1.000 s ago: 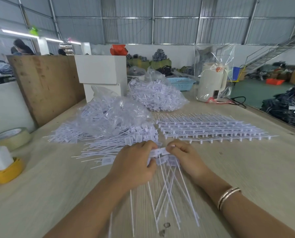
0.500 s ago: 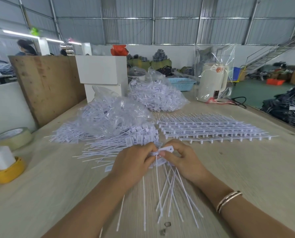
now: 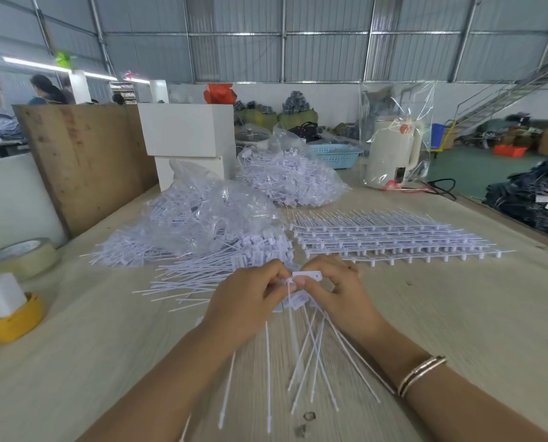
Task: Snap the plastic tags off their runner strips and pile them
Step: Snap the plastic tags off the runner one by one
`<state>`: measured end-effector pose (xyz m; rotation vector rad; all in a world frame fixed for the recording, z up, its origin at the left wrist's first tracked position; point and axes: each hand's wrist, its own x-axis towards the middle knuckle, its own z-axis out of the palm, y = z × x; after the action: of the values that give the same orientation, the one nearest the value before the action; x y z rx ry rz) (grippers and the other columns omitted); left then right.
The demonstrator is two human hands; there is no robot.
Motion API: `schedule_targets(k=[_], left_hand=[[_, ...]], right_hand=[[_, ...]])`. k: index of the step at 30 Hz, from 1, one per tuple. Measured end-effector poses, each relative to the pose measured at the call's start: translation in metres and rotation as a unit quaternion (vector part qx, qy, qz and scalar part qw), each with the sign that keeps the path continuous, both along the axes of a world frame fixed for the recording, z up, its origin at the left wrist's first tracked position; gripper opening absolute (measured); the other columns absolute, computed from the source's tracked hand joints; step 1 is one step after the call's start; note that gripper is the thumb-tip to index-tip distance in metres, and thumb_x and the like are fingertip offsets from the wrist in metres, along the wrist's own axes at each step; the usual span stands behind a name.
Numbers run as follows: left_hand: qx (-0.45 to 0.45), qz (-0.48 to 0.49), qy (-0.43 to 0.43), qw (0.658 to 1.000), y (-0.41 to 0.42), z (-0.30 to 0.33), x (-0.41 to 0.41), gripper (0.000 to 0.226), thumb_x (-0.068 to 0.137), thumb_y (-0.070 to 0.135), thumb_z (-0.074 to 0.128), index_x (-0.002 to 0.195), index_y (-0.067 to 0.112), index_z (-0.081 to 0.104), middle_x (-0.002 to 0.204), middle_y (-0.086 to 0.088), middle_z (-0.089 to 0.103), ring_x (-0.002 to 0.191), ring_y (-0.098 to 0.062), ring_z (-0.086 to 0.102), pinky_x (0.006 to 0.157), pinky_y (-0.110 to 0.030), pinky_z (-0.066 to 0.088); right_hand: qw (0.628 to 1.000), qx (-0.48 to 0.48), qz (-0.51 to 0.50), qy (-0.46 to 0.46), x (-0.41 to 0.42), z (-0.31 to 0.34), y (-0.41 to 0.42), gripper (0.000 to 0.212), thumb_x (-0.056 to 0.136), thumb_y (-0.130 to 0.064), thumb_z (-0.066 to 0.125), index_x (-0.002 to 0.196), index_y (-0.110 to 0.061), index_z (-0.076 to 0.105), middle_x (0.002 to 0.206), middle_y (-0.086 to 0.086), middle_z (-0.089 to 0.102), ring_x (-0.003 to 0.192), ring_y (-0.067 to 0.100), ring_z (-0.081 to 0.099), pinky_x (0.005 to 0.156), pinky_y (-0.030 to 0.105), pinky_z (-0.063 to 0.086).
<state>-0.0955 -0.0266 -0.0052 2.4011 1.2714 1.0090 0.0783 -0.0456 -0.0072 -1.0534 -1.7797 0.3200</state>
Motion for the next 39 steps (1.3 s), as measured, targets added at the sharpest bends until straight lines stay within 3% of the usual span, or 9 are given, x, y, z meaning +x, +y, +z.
schedule_targets(k=[3, 7, 9, 13, 16, 18, 24, 32, 39], left_hand=[[-0.003, -0.021, -0.022, 1.000, -0.001, 0.001, 0.001, 0.007, 0.090, 0.036, 0.057, 0.094, 0.031, 0.058, 0.081, 0.014, 0.070, 0.067, -0.006, 0.064, 0.062, -0.034, 0.052], [-0.050, -0.025, -0.092, 0.994, 0.000, 0.002, 0.001, 0.004, 0.092, 0.033, 0.058, 0.091, 0.033, 0.054, 0.079, 0.017, 0.070, 0.064, -0.005, 0.064, 0.057, -0.032, 0.047], [-0.034, -0.012, -0.093, 0.995, 0.001, 0.003, -0.002, 0.010, 0.087, 0.038, 0.060, 0.088, 0.035, 0.051, 0.076, 0.010, 0.068, 0.064, -0.008, 0.062, 0.062, -0.033, 0.048], [0.016, 0.011, -0.021, 1.000, 0.000, 0.004, -0.004, 0.020, 0.083, 0.039, 0.067, 0.090, 0.038, 0.048, 0.067, 0.005, 0.057, 0.054, -0.006, 0.047, 0.054, -0.029, 0.040], [0.032, 0.029, 0.037, 0.998, -0.001, 0.004, -0.004, 0.018, 0.084, 0.036, 0.065, 0.097, 0.036, 0.053, 0.078, 0.008, 0.061, 0.065, -0.009, 0.056, 0.058, -0.029, 0.043], [0.031, 0.034, 0.050, 0.998, -0.001, 0.005, -0.004, 0.024, 0.085, 0.037, 0.064, 0.104, 0.033, 0.051, 0.085, 0.008, 0.064, 0.068, -0.011, 0.057, 0.061, -0.030, 0.046], [0.032, 0.027, 0.087, 0.995, -0.004, 0.004, 0.003, 0.048, 0.085, 0.041, 0.062, 0.121, 0.026, 0.035, 0.095, 0.006, 0.067, 0.079, -0.016, 0.063, 0.068, -0.034, 0.050], [0.037, 0.007, 0.080, 0.996, -0.012, 0.008, 0.002, 0.033, 0.086, 0.050, 0.054, 0.108, 0.029, 0.040, 0.106, 0.012, 0.064, 0.084, -0.011, 0.063, 0.071, -0.032, 0.051], [0.058, 0.018, 0.130, 0.990, -0.009, 0.008, 0.003, 0.018, 0.088, 0.028, 0.054, 0.099, 0.029, 0.040, 0.098, 0.009, 0.059, 0.065, -0.007, 0.049, 0.056, -0.028, 0.034]], right_hand=[[0.992, -0.068, 0.039, 0.103, -0.003, 0.001, -0.003, 0.010, 0.086, -0.009, 0.065, 0.077, -0.012, 0.069, 0.079, 0.009, 0.064, 0.076, 0.018, 0.059, 0.079, 0.045, 0.046], [0.874, -0.203, 0.089, 0.432, 0.008, 0.006, -0.001, 0.013, 0.086, -0.013, 0.064, 0.075, -0.011, 0.069, 0.073, 0.006, 0.068, 0.067, 0.019, 0.068, 0.059, 0.030, 0.053], [0.895, -0.211, 0.059, 0.388, 0.021, 0.003, 0.004, 0.015, 0.088, -0.015, 0.062, 0.077, -0.013, 0.071, 0.077, 0.003, 0.072, 0.073, 0.018, 0.070, 0.064, 0.030, 0.054], [0.972, -0.208, -0.067, 0.086, 0.024, -0.009, 0.015, 0.009, 0.087, -0.033, 0.063, 0.085, -0.025, 0.068, 0.091, -0.006, 0.069, 0.087, 0.007, 0.065, 0.085, 0.035, 0.047], [0.975, -0.178, -0.098, -0.094, 0.013, -0.014, 0.019, 0.012, 0.087, -0.036, 0.062, 0.097, -0.031, 0.068, 0.109, -0.009, 0.061, 0.113, 0.016, 0.051, 0.101, 0.025, 0.024], [0.960, -0.157, -0.160, -0.167, 0.010, -0.013, 0.018, 0.022, 0.087, -0.040, 0.062, 0.109, -0.035, 0.064, 0.111, -0.016, 0.054, 0.117, 0.012, 0.044, 0.090, 0.015, 0.015], [0.990, -0.094, -0.096, -0.045, 0.001, -0.006, 0.003, 0.017, 0.087, -0.053, 0.051, 0.085, -0.042, 0.063, 0.097, -0.021, 0.057, 0.107, -0.003, 0.044, 0.087, 0.026, 0.015], [0.986, -0.149, -0.016, 0.067, 0.001, -0.001, 0.005, 0.020, 0.090, -0.020, 0.059, 0.075, -0.009, 0.064, 0.082, 0.006, 0.061, 0.089, 0.021, 0.055, 0.101, 0.057, 0.031], [0.971, -0.183, 0.004, 0.152, 0.007, -0.003, 0.005, 0.023, 0.092, -0.016, 0.057, 0.069, -0.014, 0.060, 0.073, 0.007, 0.053, 0.074, 0.020, 0.050, 0.089, 0.046, 0.039]])
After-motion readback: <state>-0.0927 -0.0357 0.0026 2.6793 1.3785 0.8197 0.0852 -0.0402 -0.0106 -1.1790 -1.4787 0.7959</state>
